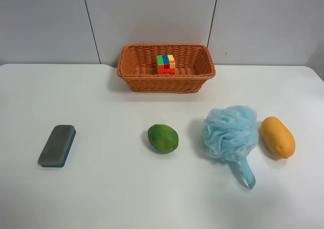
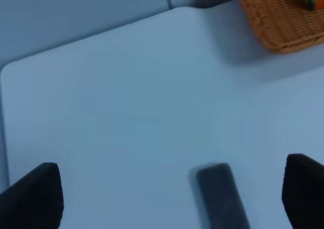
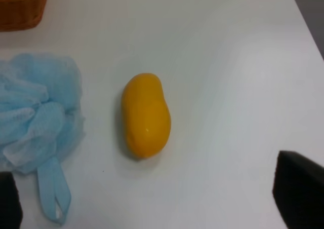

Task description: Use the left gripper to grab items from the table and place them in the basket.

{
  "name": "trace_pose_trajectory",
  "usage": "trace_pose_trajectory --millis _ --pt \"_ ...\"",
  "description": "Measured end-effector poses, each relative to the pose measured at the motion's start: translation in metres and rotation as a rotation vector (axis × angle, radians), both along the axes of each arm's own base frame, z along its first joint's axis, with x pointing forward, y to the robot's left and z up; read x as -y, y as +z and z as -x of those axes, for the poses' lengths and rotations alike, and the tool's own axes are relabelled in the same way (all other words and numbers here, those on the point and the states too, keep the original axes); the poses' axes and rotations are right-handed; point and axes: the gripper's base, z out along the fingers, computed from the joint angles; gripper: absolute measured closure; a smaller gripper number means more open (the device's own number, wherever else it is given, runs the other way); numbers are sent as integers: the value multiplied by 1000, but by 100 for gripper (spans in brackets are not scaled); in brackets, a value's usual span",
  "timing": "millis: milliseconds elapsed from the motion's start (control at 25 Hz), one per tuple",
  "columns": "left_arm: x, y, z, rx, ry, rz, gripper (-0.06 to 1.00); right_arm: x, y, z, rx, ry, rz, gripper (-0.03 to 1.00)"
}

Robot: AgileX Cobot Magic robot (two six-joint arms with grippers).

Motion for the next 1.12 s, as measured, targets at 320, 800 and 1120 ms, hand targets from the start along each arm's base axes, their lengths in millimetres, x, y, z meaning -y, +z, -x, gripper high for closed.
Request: trace_pose_trajectory --millis 320,800,1120 --pt "-55 -47 142 216 197 58 8 0 0 0 0 0 0 -3" --pt "-40 -140 202 292 296 177 2 0 0 0 0 0 0 -3" --pt "-37 -173 182 166 279 196 2 0 0 0 0 0 0 -3"
